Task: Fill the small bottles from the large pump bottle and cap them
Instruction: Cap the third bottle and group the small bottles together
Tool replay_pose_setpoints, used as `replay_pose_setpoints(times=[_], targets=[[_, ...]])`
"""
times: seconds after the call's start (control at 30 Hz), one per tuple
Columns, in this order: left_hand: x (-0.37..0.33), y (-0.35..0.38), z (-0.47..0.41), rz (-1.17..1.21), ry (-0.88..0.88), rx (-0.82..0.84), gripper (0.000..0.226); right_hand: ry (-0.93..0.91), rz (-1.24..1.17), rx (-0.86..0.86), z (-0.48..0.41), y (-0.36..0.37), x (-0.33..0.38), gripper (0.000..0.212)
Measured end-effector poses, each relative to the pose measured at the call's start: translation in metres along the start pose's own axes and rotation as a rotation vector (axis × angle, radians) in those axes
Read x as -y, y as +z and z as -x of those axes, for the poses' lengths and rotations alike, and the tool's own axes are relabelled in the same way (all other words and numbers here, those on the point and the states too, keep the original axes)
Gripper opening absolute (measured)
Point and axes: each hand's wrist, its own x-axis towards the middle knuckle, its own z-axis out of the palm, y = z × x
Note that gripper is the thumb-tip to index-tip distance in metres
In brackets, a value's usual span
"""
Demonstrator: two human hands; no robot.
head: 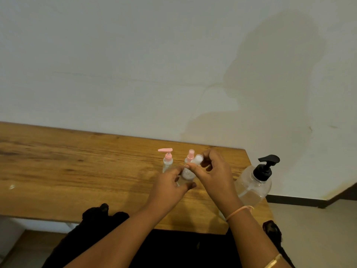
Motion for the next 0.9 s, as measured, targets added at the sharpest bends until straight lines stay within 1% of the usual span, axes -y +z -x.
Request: replay_pose_setpoints(times=[0.03,0.13,0.17,0.27,0.37,0.47,0.57,0.63,0.73,0.83,0.9], targets=[[0.0,0.0,0.0,0.006,-0.014,0.004,0.042,0.017,-0.046,0.022,0.001,0.0,0.001,0.03],[-0.001,0.0,-0.002,0.041,-0.044,0.024,0.044,0.078,-0.312,0.124,0.001,-0.002,0.003,0.044],[-0.001,0.0,-0.002,0.045,-0.047,0.027,0.044,0.074,-0.354,0.159,0.001,-0.002,0.003,0.045],[-0.002,-0.001,-0.002,0.065,-0.046,0.014,0.041,0.049,-0.306,0.217,-0.001,-0.002,0.001,0.037],[-0.001,0.001,-0.001,0.083,-0.046,0.006,0.039,0.069,-0.295,0.155,-0.001,0.001,0.0,0.032],[0.0,0.002,0.001,0.108,-0.04,-0.004,0.034,0.086,-0.226,0.063,-0.002,0.004,-0.003,0.023],[-0.002,0.004,0.004,0.115,-0.032,-0.013,0.026,0.077,-0.119,-0.021,-0.002,0.009,-0.001,0.027],[-0.005,0.004,0.006,0.11,-0.009,-0.021,0.027,0.073,-0.091,-0.064,-0.002,0.012,0.0,0.031],[-0.009,0.003,0.008,0.081,0.03,-0.034,0.031,0.093,-0.102,-0.113,-0.002,0.012,0.002,0.033],[-0.009,0.004,0.009,0.069,0.045,-0.063,0.029,0.106,-0.133,-0.163,0.0,0.014,0.006,0.034],[-0.01,0.006,0.009,0.053,0.054,-0.089,0.033,0.097,-0.114,-0.163,0.0,0.014,0.008,0.034]])
